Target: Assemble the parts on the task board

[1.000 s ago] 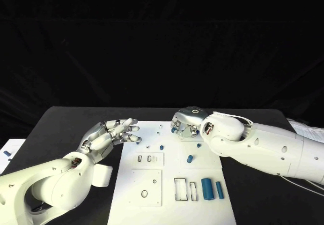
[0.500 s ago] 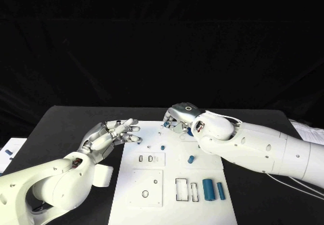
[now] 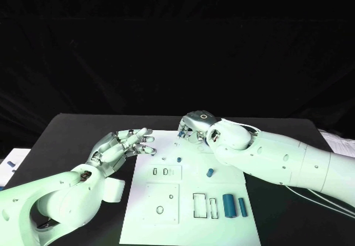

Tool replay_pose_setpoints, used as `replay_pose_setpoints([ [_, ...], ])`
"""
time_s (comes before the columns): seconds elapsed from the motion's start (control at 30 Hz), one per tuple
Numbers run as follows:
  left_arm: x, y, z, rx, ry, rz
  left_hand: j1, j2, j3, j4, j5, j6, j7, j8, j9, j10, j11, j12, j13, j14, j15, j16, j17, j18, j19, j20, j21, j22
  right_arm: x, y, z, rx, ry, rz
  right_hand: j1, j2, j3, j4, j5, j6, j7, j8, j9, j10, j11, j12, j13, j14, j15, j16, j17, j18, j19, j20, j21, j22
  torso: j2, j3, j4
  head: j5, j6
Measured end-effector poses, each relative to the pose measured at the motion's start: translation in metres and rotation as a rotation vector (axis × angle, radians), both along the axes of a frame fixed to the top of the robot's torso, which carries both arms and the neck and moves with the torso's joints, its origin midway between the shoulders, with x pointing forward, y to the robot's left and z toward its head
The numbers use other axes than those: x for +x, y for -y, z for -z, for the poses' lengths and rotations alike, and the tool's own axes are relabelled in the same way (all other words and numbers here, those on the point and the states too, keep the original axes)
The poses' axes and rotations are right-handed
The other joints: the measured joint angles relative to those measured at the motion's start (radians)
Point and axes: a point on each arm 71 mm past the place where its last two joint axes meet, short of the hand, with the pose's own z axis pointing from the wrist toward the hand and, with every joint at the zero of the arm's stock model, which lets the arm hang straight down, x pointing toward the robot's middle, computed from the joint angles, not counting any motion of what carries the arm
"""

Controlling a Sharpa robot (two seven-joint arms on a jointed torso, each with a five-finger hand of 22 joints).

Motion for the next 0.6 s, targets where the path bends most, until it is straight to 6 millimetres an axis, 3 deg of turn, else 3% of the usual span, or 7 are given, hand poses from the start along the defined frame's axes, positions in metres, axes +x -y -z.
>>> replay_pose_setpoints([
  [0.6,0.0007,0.0001,0.0006,0.001,-0.003,0.001,0.000,0.000,0.000,0.000,0.000,0.000,0.000,0.000,0.000,0.000,0.000,0.000,0.000,0.000,0.000,0.000,0.001,0.000,0.000,0.000,0.000,0.000,0.0061,-0.0087,0.0038,-0.022,-0.021,0.006,0.000,0.000,0.007,0.007,-0.008,-0.002,0.002,-0.006,-0.001,-0.002,0.002,-0.002,0.000,0.000,0.000,0.003,0.001,0.000,0.000,0.000,0.000,0.000,0.000,-0.0009,0.0026,-0.001,-0.005],
])
